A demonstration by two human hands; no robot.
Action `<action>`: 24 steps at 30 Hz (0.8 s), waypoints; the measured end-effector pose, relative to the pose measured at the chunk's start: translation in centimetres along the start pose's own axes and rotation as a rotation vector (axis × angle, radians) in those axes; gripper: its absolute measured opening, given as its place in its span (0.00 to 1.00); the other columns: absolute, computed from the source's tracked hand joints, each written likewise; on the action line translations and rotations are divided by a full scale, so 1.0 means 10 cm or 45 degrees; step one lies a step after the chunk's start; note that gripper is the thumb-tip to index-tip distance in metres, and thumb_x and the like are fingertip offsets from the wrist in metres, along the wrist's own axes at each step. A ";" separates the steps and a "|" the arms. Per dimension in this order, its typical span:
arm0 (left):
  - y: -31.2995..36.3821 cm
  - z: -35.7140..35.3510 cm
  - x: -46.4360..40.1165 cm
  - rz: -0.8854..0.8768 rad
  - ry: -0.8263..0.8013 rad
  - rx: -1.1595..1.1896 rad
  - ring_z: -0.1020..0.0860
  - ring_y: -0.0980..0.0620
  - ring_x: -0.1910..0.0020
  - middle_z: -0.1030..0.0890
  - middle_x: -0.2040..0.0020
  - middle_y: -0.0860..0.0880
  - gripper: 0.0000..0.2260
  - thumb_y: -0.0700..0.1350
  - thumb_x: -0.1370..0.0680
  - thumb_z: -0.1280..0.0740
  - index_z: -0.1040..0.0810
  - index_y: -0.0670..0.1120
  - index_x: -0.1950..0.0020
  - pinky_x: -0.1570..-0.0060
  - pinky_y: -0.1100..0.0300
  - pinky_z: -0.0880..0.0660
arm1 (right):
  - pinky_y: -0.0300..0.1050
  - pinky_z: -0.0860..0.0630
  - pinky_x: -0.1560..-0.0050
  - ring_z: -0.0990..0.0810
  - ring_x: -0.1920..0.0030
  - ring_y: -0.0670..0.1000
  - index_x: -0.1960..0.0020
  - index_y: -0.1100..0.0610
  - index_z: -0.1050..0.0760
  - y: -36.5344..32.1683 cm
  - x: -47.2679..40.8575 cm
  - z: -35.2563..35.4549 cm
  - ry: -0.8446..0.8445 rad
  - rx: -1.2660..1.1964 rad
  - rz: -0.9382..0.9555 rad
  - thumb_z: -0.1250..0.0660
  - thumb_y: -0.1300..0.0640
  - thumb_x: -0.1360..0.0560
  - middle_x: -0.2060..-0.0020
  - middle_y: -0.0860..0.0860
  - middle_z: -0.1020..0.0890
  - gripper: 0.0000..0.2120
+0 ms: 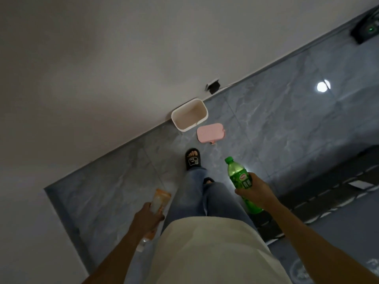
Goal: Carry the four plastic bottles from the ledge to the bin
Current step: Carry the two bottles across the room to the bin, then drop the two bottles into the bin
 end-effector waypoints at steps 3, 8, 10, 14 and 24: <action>0.40 0.10 -0.16 -0.049 -0.024 0.113 0.20 0.53 0.62 0.20 0.54 0.50 0.26 0.52 0.30 0.24 0.29 0.48 0.36 0.67 0.61 0.26 | 0.47 0.26 0.53 0.21 0.53 0.52 0.37 0.54 0.32 0.04 -0.10 0.08 -0.028 -0.025 -0.043 0.22 0.50 0.34 0.54 0.49 0.21 0.30; 1.14 0.27 -0.44 -0.145 -0.034 0.290 0.17 0.51 0.61 0.17 0.56 0.50 0.24 0.55 0.32 0.24 0.28 0.53 0.40 0.65 0.55 0.20 | 0.48 0.28 0.51 0.23 0.53 0.51 0.35 0.55 0.32 0.07 -0.30 0.27 -0.058 -0.014 -0.102 0.23 0.53 0.32 0.54 0.49 0.23 0.30; 1.42 0.28 -0.66 -0.193 -0.022 0.331 0.17 0.52 0.62 0.17 0.56 0.51 0.24 0.57 0.32 0.24 0.27 0.52 0.40 0.67 0.57 0.22 | 0.48 0.28 0.50 0.24 0.51 0.51 0.33 0.54 0.34 0.02 -0.53 0.36 -0.057 -0.022 -0.084 0.23 0.52 0.32 0.51 0.49 0.24 0.33; 1.92 0.22 -1.34 -0.253 0.061 0.295 0.18 0.49 0.56 0.19 0.50 0.50 0.24 0.59 0.31 0.29 0.28 0.52 0.39 0.55 0.50 0.19 | 0.42 0.29 0.57 0.24 0.54 0.50 0.32 0.53 0.36 -0.23 -1.35 0.36 -0.015 0.037 0.016 0.22 0.49 0.34 0.52 0.49 0.24 0.36; 2.43 -0.21 -3.62 -0.225 0.251 0.637 0.22 0.60 0.59 0.20 0.51 0.54 0.24 0.58 0.33 0.28 0.26 0.53 0.39 0.68 0.62 0.30 | 0.48 0.24 0.50 0.23 0.47 0.55 0.32 0.57 0.33 -1.50 -4.30 -0.47 0.086 0.586 0.643 0.24 0.51 0.33 0.40 0.56 0.26 0.34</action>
Point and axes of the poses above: each hand's wrist, its own x-axis away from the middle knuckle, its own z-axis out of the back of the hand, y = z × x, the point moved 3 cm from there along -x, towards the middle knuckle
